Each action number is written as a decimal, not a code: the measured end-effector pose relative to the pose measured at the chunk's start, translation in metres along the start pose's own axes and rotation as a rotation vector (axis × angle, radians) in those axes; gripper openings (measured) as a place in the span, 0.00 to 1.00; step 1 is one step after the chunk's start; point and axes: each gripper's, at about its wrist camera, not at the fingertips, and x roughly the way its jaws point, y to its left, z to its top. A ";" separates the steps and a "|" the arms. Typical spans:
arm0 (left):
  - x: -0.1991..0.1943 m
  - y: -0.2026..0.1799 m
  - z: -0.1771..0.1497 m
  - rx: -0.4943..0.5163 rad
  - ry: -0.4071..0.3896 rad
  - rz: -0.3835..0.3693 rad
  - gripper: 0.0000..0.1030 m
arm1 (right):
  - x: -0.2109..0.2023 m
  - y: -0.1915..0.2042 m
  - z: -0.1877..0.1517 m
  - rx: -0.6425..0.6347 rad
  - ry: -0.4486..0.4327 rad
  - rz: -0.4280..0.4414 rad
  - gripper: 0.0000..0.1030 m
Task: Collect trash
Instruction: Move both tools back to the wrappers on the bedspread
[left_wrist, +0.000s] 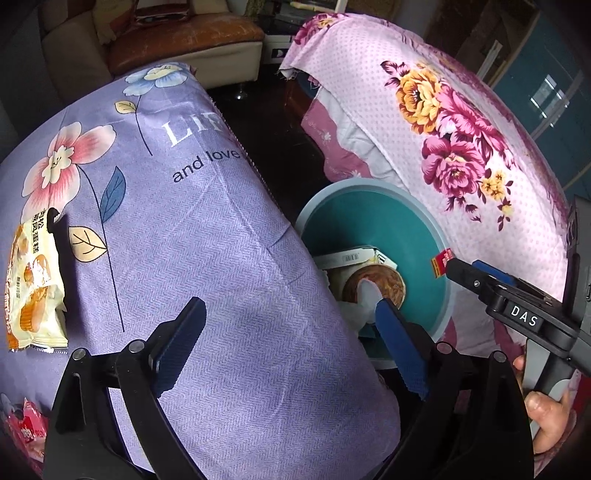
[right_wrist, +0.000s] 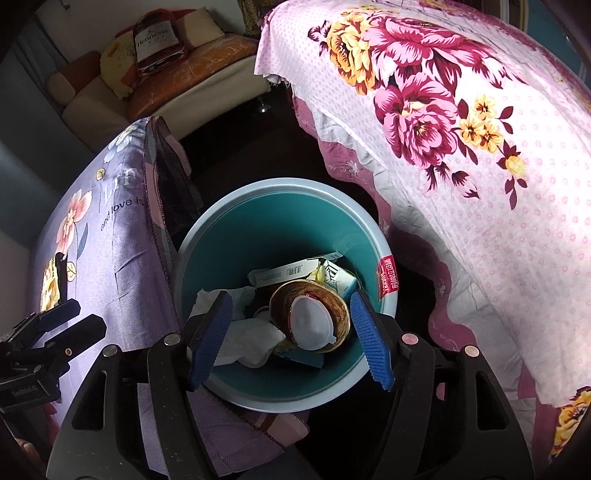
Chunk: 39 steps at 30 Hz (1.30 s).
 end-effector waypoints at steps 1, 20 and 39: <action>-0.002 0.003 -0.001 -0.008 -0.002 -0.002 0.90 | -0.001 0.003 0.000 -0.004 0.001 0.001 0.65; -0.062 0.101 -0.052 -0.115 -0.052 0.029 0.91 | -0.016 0.118 -0.022 -0.189 0.036 0.045 0.76; -0.128 0.225 -0.140 0.030 -0.013 0.109 0.91 | -0.015 0.249 -0.069 -0.442 0.119 0.068 0.81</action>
